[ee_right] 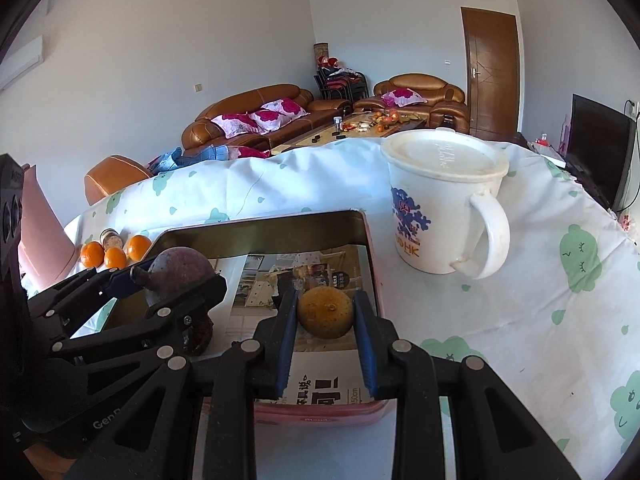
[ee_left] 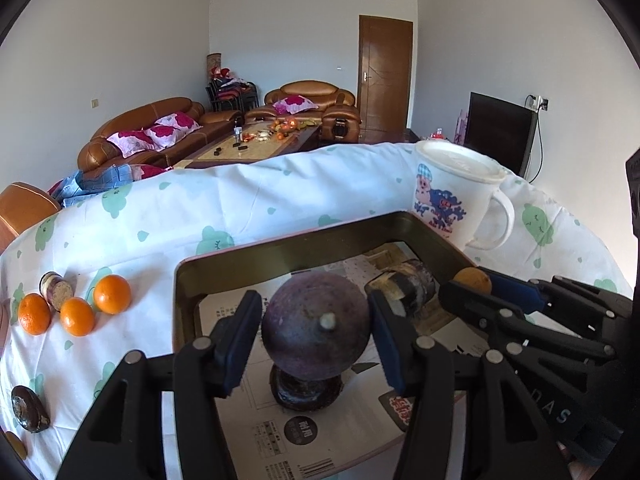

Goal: Organize fruits
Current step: 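Release the purple fruit from the left tool while the right tool drops the orange in the tin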

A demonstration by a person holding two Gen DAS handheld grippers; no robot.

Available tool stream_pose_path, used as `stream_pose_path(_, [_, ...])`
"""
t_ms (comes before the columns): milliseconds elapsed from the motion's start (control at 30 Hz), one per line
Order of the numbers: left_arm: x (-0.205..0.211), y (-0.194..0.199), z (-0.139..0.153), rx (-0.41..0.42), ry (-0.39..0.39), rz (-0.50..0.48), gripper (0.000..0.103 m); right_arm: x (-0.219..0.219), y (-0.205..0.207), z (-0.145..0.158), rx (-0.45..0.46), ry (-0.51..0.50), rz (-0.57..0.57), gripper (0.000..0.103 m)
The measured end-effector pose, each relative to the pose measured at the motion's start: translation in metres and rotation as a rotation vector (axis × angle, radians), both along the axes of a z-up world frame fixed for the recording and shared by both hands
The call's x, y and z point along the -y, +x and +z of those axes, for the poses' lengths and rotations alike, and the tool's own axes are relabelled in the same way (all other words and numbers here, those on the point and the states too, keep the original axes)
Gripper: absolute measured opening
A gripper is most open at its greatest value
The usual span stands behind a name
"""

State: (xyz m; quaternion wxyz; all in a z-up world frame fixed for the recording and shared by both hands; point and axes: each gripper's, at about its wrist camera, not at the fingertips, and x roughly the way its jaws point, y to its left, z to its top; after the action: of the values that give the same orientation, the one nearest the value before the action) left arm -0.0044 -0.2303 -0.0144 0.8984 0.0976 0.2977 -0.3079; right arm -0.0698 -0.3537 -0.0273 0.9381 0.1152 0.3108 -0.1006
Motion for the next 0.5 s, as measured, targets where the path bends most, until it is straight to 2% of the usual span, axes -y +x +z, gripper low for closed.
stream_pose_path(167, [-0.005,0.003,0.0,-0.001,0.0,0.034,0.073,0.003,-0.002,0.0,0.01,0.02,-0.01,0.035])
stream_pose_path(267, [-0.011,0.005,0.001,-0.009,-0.019,0.047,0.077,0.003,-0.002,0.002,0.027,0.044,-0.003,0.04])
stream_pose_path(400, [-0.016,0.002,0.007,0.038,-0.025,0.079,0.087,0.004,-0.013,0.013,0.104,0.028,-0.021,0.046])
stream_pose_path(500, [-0.027,-0.003,0.017,0.102,-0.068,0.134,0.101,0.008,-0.026,0.023,0.187,0.002,-0.087,0.071])
